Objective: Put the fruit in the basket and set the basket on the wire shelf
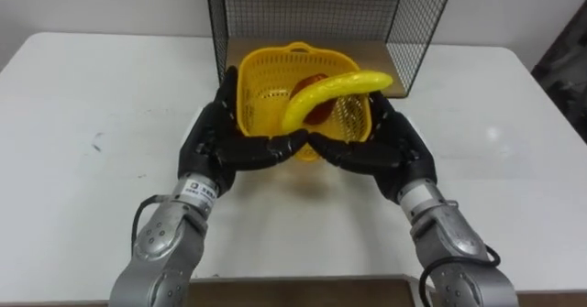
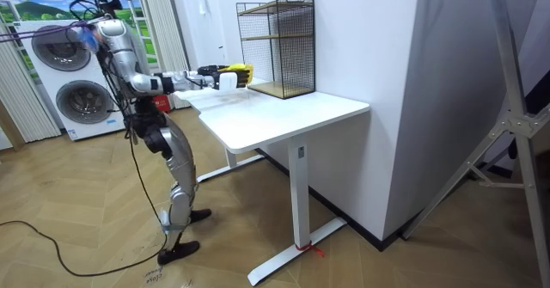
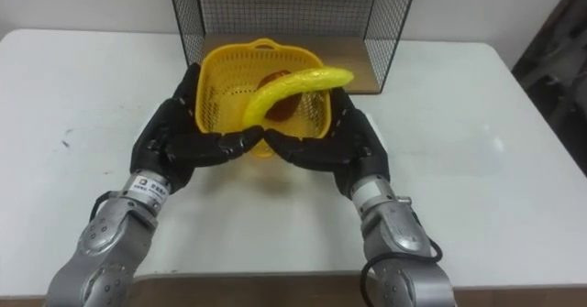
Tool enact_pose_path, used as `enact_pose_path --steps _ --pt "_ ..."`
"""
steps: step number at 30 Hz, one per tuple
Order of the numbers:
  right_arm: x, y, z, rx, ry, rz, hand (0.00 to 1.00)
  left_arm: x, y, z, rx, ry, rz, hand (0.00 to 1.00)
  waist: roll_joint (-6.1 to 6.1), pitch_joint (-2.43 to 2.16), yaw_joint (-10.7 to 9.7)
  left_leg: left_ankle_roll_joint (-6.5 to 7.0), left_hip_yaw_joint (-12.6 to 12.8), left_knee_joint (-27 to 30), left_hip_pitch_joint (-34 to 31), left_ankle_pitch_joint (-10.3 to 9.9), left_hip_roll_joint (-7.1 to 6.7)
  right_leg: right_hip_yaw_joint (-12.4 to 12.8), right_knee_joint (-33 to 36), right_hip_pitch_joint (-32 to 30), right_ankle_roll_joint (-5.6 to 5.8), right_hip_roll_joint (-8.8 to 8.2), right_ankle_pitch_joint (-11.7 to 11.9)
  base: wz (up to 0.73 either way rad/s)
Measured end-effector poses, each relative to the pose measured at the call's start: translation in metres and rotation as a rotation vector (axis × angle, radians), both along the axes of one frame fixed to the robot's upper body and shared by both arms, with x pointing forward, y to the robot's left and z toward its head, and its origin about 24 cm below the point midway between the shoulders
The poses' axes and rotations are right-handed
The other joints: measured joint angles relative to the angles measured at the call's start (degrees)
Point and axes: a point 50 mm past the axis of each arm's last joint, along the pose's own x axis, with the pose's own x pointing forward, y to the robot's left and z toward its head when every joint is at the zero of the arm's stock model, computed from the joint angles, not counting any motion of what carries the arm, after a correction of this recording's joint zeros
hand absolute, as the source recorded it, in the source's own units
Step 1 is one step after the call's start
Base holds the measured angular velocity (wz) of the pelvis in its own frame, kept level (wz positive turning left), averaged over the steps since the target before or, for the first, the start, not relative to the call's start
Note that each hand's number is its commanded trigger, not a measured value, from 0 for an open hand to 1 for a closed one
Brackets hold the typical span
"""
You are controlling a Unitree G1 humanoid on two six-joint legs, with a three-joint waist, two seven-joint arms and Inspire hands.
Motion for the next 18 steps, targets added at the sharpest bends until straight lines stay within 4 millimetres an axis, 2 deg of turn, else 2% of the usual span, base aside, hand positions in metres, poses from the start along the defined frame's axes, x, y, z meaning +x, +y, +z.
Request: enact_pose_path --steps 2,3,4,5,7,10,12,14,15,16,17,18 --pt "0.0007 0.0004 0.0005 -0.015 -0.001 -0.004 0.00 -0.0001 -0.0003 -0.0002 0.001 0.001 0.001 0.00 -0.09 0.22 -0.4 0.88 -0.1 1.4 0.1 -1.6 -0.85 -1.4 6.4 -2.1 0.23 -1.39 0.1 0.15" --pt "0.0012 0.0005 0.0010 -0.022 -0.005 -0.003 0.00 -0.0001 -0.0001 -0.0002 0.002 0.002 0.002 0.00 -0.01 0.38 -0.6 1.09 -0.1 2.1 0.1 -2.1 -0.94 -1.6 7.9 -2.4 0.45 -1.56 0.2 0.15" --pt "0.0017 0.0010 0.0016 -0.025 -0.007 -0.003 0.00 -0.0001 -0.0002 -0.0001 0.001 0.002 0.004 0.00 -0.05 0.55 -0.8 1.48 -0.1 3.2 0.4 -3.2 -1.23 -2.1 11.2 -3.2 1.09 -2.39 0.6 0.11" --pt "0.0018 0.0017 0.0016 -0.027 -0.008 -0.006 0.00 0.0000 0.0002 0.0000 0.001 0.001 0.007 0.00 0.09 0.70 -0.8 1.91 0.0 3.8 0.9 -4.0 -1.48 -2.4 13.6 -4.0 1.24 -2.88 1.3 0.06" --pt "0.0020 0.0023 0.0018 -0.034 -0.010 -0.005 0.00 0.0001 -0.0004 0.0017 0.000 -0.005 0.009 0.00 0.64 0.98 -0.7 2.49 0.4 3.8 1.6 -4.9 -1.64 -2.1 15.4 -5.1 1.44 -3.22 2.4 -0.10" --pt "0.0020 0.0022 0.0019 -0.038 -0.011 -0.003 0.00 0.0006 0.0002 0.0057 -0.002 -0.023 0.018 0.00 1.73 1.12 -0.4 3.15 0.5 3.6 1.7 -5.2 -1.52 -2.3 15.1 -5.9 1.65 -3.13 3.3 -0.13" --pt "0.0020 0.0020 0.0019 -0.042 -0.013 -0.001 0.00 0.0009 0.0008 0.0059 0.001 -0.024 0.020 0.00 2.16 1.14 0.0 3.37 0.4 3.2 1.8 -5.3 -1.39 -2.3 13.1 -6.7 1.45 -2.98 2.0 -0.18" --pt "0.0019 0.0014 0.0021 -0.052 -0.016 0.006 0.00 0.0009 0.0008 0.0051 0.003 -0.020 0.018 0.00 2.31 1.15 0.1 3.39 0.7 2.5 2.3 -5.3 -1.41 -2.3 7.1 -8.8 1.13 -2.27 1.0 -0.12" --pt "0.0019 0.0013 0.0021 -0.055 -0.016 0.007 0.00 0.0009 0.0009 0.0048 0.002 -0.019 0.019 0.00 2.31 1.15 0.1 3.39 0.8 2.2 2.7 -5.3 -1.44 -2.3 5.2 -9.2 0.97 -2.02 1.4 0.00" --pt "0.0019 0.0010 0.0020 -0.056 -0.016 0.007 0.00 0.0007 0.0008 0.0036 0.002 -0.014 0.018 0.00 2.67 1.11 0.0 3.35 1.0 1.7 3.5 -5.4 -1.46 -2.3 3.1 -9.6 0.89 -1.38 3.1 0.04" --pt "0.0021 0.0003 0.0022 -0.058 -0.016 0.006 0.00 0.0006 0.0006 0.0019 -0.001 -0.004 0.019 0.00 3.31 0.71 -0.3 3.25 1.0 0.7 4.3 -5.3 -1.20 -2.4 1.8 -8.7 0.75 -0.96 3.7 0.00" --pt "0.0032 0.0006 0.0034 -0.056 -0.021 0.008 0.00 0.0006 0.0004 0.0017 -0.002 -0.002 0.018 0.00 3.51 0.62 -0.2 3.07 1.0 0.2 4.5 -5.2 -1.12 -2.4 1.0 -8.0 0.61 -0.65 3.7 0.00"
